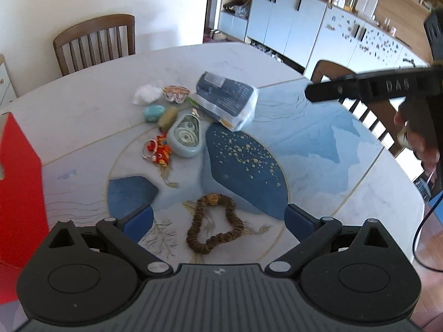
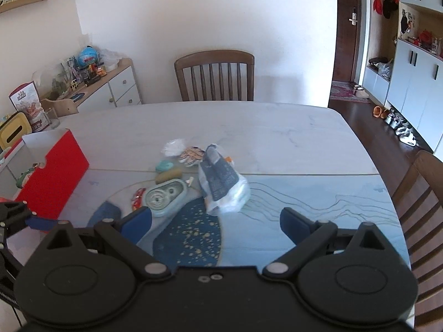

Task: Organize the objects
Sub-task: 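Withdraw both tools from the box back toward the table items, then lower the right tool onto the clear plastic bag with blue label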

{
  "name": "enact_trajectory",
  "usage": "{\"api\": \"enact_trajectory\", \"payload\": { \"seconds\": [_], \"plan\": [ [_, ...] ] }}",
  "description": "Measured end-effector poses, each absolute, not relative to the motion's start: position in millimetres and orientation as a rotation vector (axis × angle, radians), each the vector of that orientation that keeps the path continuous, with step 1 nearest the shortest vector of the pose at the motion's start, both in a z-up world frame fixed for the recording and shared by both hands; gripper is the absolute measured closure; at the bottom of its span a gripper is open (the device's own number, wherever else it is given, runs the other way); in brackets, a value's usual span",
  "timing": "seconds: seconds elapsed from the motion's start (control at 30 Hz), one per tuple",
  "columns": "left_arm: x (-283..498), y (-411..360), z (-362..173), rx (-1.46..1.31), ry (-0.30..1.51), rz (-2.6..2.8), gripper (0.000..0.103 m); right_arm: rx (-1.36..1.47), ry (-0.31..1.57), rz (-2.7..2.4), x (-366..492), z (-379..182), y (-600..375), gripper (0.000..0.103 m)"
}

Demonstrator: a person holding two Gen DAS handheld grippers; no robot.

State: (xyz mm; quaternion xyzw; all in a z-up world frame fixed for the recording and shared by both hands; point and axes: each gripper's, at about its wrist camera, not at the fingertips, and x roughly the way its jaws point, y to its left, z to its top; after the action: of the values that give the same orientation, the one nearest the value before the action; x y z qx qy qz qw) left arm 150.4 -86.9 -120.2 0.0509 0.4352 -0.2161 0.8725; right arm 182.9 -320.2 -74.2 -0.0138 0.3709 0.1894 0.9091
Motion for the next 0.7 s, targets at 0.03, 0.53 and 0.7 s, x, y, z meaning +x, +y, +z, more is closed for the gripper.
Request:
{"api": "enact_trajectory", "payload": {
  "seconds": [0.03, 0.53, 0.7],
  "plan": [
    [151.0, -89.2, -122.7, 0.109, 0.910, -0.451, 0.002, -0.034, 0.769, 0.395, 187.6, -76.0, -321.9, 0.004],
    [173.7, -108.6, -167.0, 0.102, 0.961, -0.357, 0.002, -0.082, 0.897, 0.484, 285.0, -116.1, -309.1, 0.004],
    [176.5, -111.1, -175.8, 0.098, 0.963, -0.312, 0.002, -0.130, 0.938, 0.532, 306.4, -132.0, -296.6, 0.006]
  ]
}}
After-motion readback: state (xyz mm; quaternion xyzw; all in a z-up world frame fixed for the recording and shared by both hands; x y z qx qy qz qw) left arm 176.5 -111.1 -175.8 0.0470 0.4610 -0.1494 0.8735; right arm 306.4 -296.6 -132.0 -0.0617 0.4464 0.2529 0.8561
